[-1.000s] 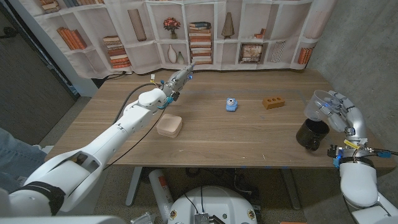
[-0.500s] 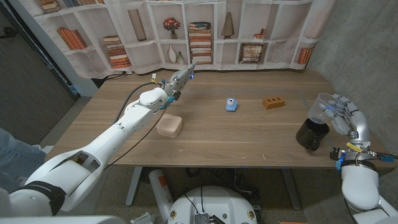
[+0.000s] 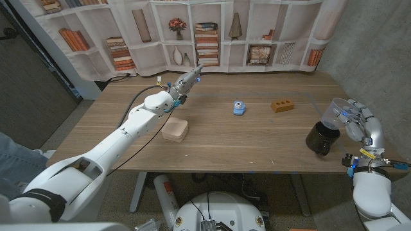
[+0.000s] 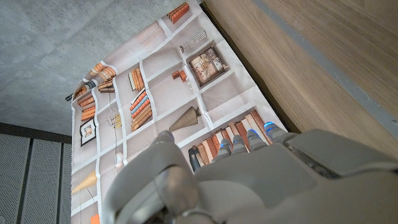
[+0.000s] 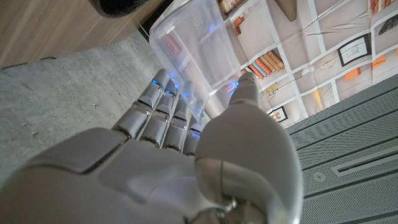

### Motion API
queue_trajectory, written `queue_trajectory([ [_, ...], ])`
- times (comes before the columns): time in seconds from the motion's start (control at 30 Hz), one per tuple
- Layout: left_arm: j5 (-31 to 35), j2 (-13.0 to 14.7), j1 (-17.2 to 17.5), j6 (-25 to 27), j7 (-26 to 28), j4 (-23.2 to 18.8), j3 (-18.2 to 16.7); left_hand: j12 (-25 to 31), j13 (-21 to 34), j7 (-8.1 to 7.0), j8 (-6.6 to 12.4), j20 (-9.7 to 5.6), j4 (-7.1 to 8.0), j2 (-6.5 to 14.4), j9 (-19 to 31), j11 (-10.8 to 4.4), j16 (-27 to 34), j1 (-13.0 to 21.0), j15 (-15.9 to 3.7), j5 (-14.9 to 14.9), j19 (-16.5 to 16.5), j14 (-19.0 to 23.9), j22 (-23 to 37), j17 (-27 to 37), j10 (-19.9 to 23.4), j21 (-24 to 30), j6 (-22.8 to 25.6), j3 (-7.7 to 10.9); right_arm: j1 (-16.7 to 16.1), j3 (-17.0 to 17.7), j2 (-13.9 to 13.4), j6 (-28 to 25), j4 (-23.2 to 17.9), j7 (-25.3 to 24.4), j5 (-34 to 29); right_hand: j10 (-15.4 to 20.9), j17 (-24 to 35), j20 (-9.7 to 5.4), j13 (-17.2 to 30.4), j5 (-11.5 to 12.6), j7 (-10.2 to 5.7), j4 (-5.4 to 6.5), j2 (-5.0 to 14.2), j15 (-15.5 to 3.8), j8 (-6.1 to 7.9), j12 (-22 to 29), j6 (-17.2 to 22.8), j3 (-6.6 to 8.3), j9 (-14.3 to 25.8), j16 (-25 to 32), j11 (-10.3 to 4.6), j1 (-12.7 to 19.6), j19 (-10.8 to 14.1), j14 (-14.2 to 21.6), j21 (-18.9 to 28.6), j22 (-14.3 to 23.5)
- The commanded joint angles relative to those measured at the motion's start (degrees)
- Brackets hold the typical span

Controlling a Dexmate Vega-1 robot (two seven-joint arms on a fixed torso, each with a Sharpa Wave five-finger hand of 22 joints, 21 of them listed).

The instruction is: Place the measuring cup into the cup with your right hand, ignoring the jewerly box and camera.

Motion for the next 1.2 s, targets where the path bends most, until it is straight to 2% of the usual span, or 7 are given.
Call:
queue_trajectory([
  [0.03,-0.18,0.56,0.83,0.05,0.36,-1.02,-0.42,0.55,0.18,-0.37,0.2,-0.43,-0.02,0.25,0.28,-0.25,0.2,0.18,-0.19,-0.18,-6.13,-4.81,0.29,0.35,-1.18,0.22,-0.08,-0.29,1.18,-0.74,-0.11,0.37,1.73,-1.01,0.83,0.25,0.21,-5.42,0.2,-0.09,-2.28,1.22,0.84,-5.35,0.44,-0.04,3.04,1.58,0.33,-0.11,-0.17,0.86,0.42,0.2,-0.23,0.09],
  [0.33,-0.52,1.0,1.39,-0.03,0.59,-1.42,-0.9,0.54,0.18,-0.39,0.2,-0.44,-0.04,0.26,0.28,-0.27,0.19,0.2,-0.18,-0.19,-6.09,-4.8,0.29,0.35,-1.16,0.23,-0.09,-0.31,0.77,-1.38,-0.4,-1.02,1.52,-1.33,1.47,0.46,0.27,-5.45,0.22,-0.2,-2.19,1.24,0.84,-5.43,0.47,-0.02,3.3,1.67,0.35,-0.09,-0.07,0.9,0.42,0.31,-0.26,0.09],
  [0.73,-0.54,0.04,0.49,-0.77,-0.57,0.74,-0.27,0.53,0.18,-0.38,0.21,-0.35,-0.06,0.28,0.28,-0.28,0.18,0.22,-0.19,-0.21,-6.1,-4.79,0.3,0.36,-1.13,0.22,-0.05,-0.34,-1.09,-1.31,-0.14,-1.99,0.24,-2.28,1.46,0.58,0.34,-5.45,0.24,-0.34,-2.21,1.29,0.82,-5.35,0.42,-0.05,3.43,1.78,0.38,-0.09,-0.12,0.93,0.52,0.42,-0.26,0.11],
  [1.2,-0.04,-0.41,-0.21,-0.44,-0.77,0.96,0.32,0.49,0.18,-0.37,0.22,-0.2,-0.08,0.32,0.28,-0.35,0.17,0.26,-0.19,-0.22,-6.14,-4.78,0.3,0.36,-1.17,0.2,-0.02,-0.36,-0.63,-2.02,0.05,-0.41,2.53,-3.1,2.02,0.63,0.41,-5.42,0.27,-0.49,-2.27,1.33,0.85,-5.44,0.34,-0.12,3.53,1.93,0.42,-0.11,-0.19,0.98,0.5,0.47,-0.3,0.12],
])
